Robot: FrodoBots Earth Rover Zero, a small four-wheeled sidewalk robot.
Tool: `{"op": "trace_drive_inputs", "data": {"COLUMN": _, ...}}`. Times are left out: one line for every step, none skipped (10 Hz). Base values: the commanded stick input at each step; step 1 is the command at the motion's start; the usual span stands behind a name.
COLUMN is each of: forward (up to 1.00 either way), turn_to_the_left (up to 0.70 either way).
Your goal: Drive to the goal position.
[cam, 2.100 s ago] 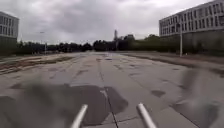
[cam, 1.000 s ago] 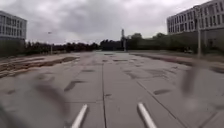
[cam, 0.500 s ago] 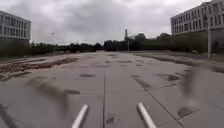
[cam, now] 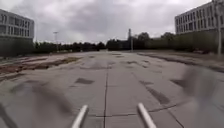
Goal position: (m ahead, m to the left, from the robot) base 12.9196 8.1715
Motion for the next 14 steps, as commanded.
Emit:
{"op": "trace_drive_inputs", "data": {"forward": 1.00, "turn_to_the_left": 0.00}}
{"op": "trace_drive_inputs", "data": {"forward": 1.00, "turn_to_the_left": 0.00}}
{"op": "trace_drive_inputs", "data": {"forward": 1.00, "turn_to_the_left": 0.00}}
{"op": "trace_drive_inputs", "data": {"forward": 1.00, "turn_to_the_left": 0.00}}
{"op": "trace_drive_inputs", "data": {"forward": 1.00, "turn_to_the_left": 0.00}}
{"op": "trace_drive_inputs", "data": {"forward": 1.00, "turn_to_the_left": 0.00}}
{"op": "trace_drive_inputs", "data": {"forward": 1.00, "turn_to_the_left": 0.00}}
{"op": "trace_drive_inputs", "data": {"forward": 1.00, "turn_to_the_left": 0.00}}
{"op": "trace_drive_inputs", "data": {"forward": 1.00, "turn_to_the_left": 0.00}}
{"op": "trace_drive_inputs", "data": {"forward": 1.00, "turn_to_the_left": 0.00}}
{"op": "trace_drive_inputs", "data": {"forward": 1.00, "turn_to_the_left": 0.00}}
{"op": "trace_drive_inputs", "data": {"forward": 1.00, "turn_to_the_left": 0.00}}
{"op": "trace_drive_inputs", "data": {"forward": 1.00, "turn_to_the_left": 0.00}}
{"op": "trace_drive_inputs", "data": {"forward": 1.00, "turn_to_the_left": -0.15}}
